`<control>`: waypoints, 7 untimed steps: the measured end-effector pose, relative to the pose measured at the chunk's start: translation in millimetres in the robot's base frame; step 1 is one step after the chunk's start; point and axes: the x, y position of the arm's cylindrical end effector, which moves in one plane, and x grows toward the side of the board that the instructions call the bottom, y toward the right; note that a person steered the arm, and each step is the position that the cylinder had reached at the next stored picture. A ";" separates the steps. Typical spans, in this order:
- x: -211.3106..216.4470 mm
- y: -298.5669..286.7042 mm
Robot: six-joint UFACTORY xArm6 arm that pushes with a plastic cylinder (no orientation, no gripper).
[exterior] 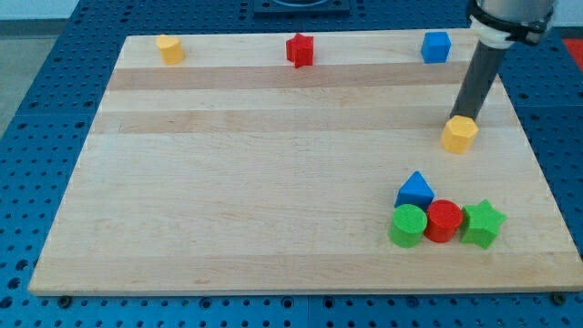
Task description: Slide the yellow hexagon closer to the group of locks
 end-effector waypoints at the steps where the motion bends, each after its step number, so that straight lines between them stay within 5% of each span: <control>1: 19.2 -1.2; 7: 74.9 -42.0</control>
